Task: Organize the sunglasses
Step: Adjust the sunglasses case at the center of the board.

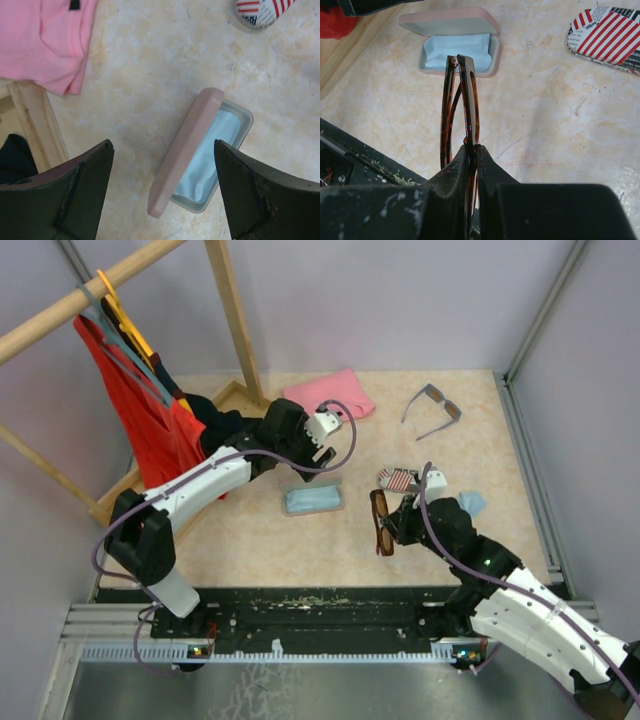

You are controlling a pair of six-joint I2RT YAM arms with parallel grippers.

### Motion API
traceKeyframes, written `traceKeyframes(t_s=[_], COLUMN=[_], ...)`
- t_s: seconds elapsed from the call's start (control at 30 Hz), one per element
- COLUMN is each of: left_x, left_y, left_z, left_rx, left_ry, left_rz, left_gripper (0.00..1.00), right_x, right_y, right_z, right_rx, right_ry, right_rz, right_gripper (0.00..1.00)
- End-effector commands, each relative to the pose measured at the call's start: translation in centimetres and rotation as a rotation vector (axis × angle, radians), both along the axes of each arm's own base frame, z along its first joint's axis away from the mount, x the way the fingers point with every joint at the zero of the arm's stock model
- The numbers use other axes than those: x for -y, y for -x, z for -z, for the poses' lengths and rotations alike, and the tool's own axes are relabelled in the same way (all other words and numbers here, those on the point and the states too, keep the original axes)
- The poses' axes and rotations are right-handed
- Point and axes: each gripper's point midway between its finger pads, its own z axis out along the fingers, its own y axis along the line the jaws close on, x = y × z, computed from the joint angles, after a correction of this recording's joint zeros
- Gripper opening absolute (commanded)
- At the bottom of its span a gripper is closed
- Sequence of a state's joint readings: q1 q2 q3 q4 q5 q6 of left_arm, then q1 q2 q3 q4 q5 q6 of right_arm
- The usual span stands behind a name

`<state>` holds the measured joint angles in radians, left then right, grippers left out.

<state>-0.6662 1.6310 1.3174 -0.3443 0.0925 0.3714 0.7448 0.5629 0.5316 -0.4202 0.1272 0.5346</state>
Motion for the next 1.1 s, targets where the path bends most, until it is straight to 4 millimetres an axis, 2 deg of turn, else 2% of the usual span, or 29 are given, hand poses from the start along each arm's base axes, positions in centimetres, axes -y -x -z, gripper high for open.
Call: traceKeyframes(t_s=[0.0,0.13,0.23,0.43,0.57,0.7,1.07], left_x=[-0.2,-1.1,-1.2,-1.2,-1.2,-1.3,-1.1], left_y=[1.4,1.4,1.3,1.0,1.1,1.4,2.0], left_z=[2.9,5.4,6.1,6.8,7.5,8.2,8.1], left_rx=[-0.111,-0.151,-0.164,-0.183,-0.209,-0.232,-0.268], left_ry=[-0.050,-0.117,-0.127,-0.126,-0.129,-0.133,-0.101], left_rz=[0.094,0.079,0.087,0.088,0.084,0.077,0.058], left_gripper=[0.85,0.83,0.82,0.76,0.63,0.59,0.43], right_x=[-0.1,-0.2,-0.2,-0.2,-0.3,-0.2,-0.3], right_y=[0.0,0.0,0.0,0.0,0.0,0.0,0.1], right_z=[-1.4,-1.3,-1.1,-1.0,-1.1,-1.2,-1.4], right_rx=[0.030,0.025,0.021,0.018,0.020,0.022,0.025], right_ry=[-0.032,-0.036,-0.036,-0.034,-0.036,-0.036,-0.036], right_rz=[-0.001,-0.006,-0.006,-0.006,-0.006,-0.006,-0.013], right_gripper=[0.00,0.00,0.00,0.00,0.00,0.00,0.00])
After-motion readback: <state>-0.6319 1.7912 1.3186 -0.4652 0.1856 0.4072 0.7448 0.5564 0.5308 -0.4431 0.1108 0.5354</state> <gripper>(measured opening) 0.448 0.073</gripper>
